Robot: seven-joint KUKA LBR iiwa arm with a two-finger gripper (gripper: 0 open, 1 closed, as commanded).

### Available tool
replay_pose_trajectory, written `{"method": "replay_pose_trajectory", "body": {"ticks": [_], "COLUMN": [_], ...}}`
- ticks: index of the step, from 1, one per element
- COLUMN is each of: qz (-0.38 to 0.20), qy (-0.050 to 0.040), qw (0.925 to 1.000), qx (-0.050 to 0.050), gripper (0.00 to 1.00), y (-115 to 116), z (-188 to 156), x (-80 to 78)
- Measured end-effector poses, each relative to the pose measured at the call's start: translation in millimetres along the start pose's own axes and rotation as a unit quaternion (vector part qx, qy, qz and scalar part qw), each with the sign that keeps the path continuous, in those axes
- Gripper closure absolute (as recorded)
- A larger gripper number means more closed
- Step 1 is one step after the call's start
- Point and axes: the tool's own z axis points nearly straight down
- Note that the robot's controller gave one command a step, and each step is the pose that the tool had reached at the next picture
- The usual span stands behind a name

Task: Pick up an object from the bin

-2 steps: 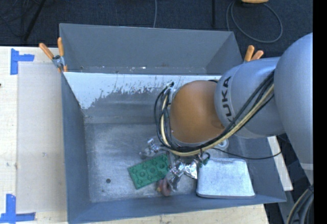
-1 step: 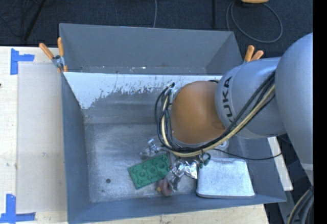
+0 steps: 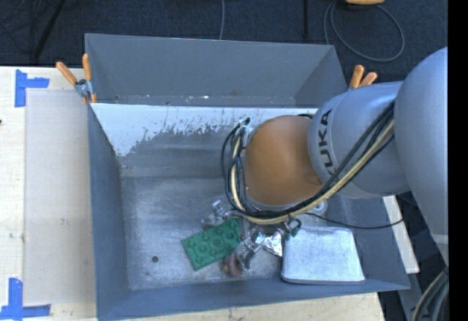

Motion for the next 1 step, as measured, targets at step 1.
{"method": "replay_pose_trajectory", "body": {"ticks": [1], "qz": [0.001], "qy": [-0.0106], "qw": [0.9999], "qx": [0.005], "gripper": [1.00], "y": [1.0], "z": [-72.8], "x": [-1.3]}}
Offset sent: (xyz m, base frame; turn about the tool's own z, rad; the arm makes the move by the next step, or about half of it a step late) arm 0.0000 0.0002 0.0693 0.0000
